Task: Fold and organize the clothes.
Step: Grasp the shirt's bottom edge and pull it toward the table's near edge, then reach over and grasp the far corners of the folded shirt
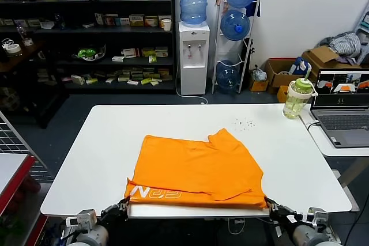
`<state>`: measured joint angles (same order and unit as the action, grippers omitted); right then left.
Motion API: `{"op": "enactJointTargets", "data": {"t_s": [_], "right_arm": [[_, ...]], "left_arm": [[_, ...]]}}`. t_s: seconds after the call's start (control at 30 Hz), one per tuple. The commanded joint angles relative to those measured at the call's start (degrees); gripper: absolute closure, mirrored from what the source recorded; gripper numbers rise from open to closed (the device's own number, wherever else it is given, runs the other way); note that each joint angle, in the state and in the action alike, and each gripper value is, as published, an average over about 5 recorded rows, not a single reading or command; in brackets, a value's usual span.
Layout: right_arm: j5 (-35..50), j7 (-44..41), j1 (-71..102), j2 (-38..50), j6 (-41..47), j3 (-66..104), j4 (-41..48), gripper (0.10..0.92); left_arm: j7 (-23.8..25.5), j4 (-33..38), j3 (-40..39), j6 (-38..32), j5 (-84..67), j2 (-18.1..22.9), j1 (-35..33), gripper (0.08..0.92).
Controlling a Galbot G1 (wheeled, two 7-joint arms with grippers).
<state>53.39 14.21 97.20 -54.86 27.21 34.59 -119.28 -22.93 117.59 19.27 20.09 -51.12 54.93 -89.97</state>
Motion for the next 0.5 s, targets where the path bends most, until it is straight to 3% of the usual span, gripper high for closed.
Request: {"op": "enactJointTargets", "data": {"t_s": [0.03,0.27,0.5], "right_arm": [[-4.2,-1.7,1.6,0.0,-1.2,2.1,-1.3,0.741],[-5.2,-3.1,-11.7,0.7,-6.7,-1.5,1.2,0.542],[-4.9,-2.2,-35.0,-2.0,-8.4,-11.1,13.6,0.342]], "left_arm": [[-1.3,5.0,1.5,1.1,-0.8,-0.5,-3.6,0.773],[-1.2,6.9,4.1,0.8,-2.1,-2.6,2.0,0.574],[4.0,-6.3,0.5,-3.3,-1.9,-1.8,21.3,0.366]]}}
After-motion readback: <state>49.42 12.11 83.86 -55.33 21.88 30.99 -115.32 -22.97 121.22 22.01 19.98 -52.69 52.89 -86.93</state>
